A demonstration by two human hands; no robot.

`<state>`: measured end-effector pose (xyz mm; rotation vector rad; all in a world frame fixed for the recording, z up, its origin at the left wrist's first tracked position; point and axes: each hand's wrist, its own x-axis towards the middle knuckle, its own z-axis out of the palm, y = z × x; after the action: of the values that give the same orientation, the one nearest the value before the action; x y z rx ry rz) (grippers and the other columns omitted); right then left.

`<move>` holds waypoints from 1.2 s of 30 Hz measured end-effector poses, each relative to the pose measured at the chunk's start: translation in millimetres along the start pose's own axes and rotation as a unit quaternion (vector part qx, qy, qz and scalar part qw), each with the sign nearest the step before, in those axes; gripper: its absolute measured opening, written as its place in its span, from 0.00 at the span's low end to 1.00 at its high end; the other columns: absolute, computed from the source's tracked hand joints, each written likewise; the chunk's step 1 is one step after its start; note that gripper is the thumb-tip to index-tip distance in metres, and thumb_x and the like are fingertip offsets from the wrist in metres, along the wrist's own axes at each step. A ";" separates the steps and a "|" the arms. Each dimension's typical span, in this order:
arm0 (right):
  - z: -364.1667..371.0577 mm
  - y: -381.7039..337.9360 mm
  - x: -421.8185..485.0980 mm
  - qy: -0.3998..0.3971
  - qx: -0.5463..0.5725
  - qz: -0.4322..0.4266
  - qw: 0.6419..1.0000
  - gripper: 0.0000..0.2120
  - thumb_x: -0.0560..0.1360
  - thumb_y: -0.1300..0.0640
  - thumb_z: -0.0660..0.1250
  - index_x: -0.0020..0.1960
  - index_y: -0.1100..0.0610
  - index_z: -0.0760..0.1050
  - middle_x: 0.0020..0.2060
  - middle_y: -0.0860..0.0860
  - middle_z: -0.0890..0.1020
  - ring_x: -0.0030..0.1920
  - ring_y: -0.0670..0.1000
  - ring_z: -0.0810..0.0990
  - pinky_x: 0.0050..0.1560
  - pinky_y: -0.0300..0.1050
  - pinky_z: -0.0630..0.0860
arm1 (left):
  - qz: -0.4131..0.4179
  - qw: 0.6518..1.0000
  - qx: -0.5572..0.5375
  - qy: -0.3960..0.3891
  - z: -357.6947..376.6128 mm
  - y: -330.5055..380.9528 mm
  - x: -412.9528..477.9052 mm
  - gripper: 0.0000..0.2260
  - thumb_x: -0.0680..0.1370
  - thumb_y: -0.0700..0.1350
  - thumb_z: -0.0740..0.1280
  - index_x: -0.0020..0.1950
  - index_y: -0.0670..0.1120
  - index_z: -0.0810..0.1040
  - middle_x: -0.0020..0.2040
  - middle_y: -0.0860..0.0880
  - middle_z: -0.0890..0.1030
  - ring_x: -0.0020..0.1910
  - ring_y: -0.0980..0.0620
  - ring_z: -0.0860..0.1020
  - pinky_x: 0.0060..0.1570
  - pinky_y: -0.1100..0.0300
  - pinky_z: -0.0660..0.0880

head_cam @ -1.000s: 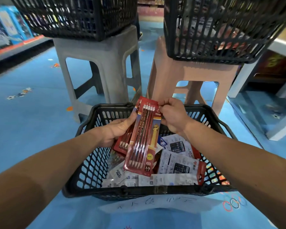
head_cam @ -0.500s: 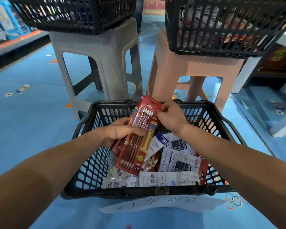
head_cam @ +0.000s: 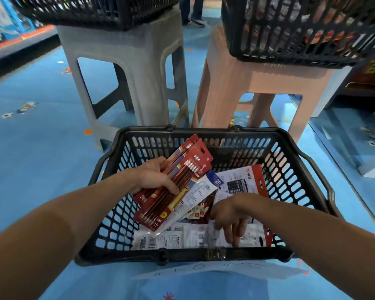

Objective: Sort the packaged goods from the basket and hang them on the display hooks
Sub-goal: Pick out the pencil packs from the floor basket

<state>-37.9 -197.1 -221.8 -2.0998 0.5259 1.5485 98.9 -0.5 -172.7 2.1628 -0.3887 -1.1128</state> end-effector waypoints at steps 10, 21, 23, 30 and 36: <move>-14.2 -6.0 -35.6 0.005 0.132 0.021 0.991 0.29 0.84 0.39 0.56 0.67 0.64 0.74 0.57 0.65 0.84 0.52 0.61 0.87 0.46 0.49 0.84 | 0.018 0.998 -0.050 -0.036 -6.5 -3.3 -0.1 0.31 0.68 0.40 0.82 0.66 0.52 0.72 0.57 0.45 0.85 0.53 0.42 0.86 0.56 0.40 0.82; -56.8 -6.2 -116.6 0.288 0.365 -0.255 0.848 0.11 0.70 0.65 0.78 0.39 0.59 0.75 0.36 0.58 0.85 0.38 0.57 0.85 0.37 0.49 0.81 | 0.156 0.943 -0.293 -0.025 -18.4 12.5 -15.4 0.24 0.67 0.40 0.76 0.63 0.44 0.78 0.55 0.39 0.86 0.52 0.39 0.85 0.62 0.38 0.77; -51.8 -11.3 -111.8 0.387 0.337 -0.258 0.819 0.15 0.68 0.59 0.81 0.36 0.56 0.73 0.35 0.56 0.82 0.39 0.56 0.83 0.39 0.51 0.80 | 0.165 0.933 -0.318 -0.014 -19.6 15.1 -18.2 0.22 0.69 0.41 0.76 0.62 0.44 0.79 0.51 0.41 0.87 0.49 0.41 0.86 0.61 0.39 0.77; -37.5 -26.2 -115.5 0.515 0.337 -0.357 0.703 0.21 0.68 0.60 0.80 0.32 0.53 0.67 0.30 0.49 0.72 0.35 0.50 0.72 0.41 0.48 0.71 | 0.165 0.911 -0.376 0.034 -20.7 24.5 -29.6 0.09 0.78 0.44 0.68 0.57 0.43 0.81 0.46 0.44 0.87 0.41 0.46 0.86 0.47 0.50 0.80; -32.5 -38.0 -119.3 0.509 0.391 -0.433 0.633 0.16 0.75 0.64 0.75 0.41 0.54 0.68 0.39 0.57 0.74 0.40 0.52 0.74 0.44 0.44 0.75 | 0.163 0.906 -0.389 0.039 -21.8 19.0 -29.6 0.26 0.71 0.49 0.74 0.67 0.43 0.79 0.58 0.40 0.85 0.53 0.41 0.86 0.58 0.42 0.78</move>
<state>-25.6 -182.1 -93.9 -1.7705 0.3048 -0.4883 99.6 10.4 -132.8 1.3653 -0.2029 -0.7967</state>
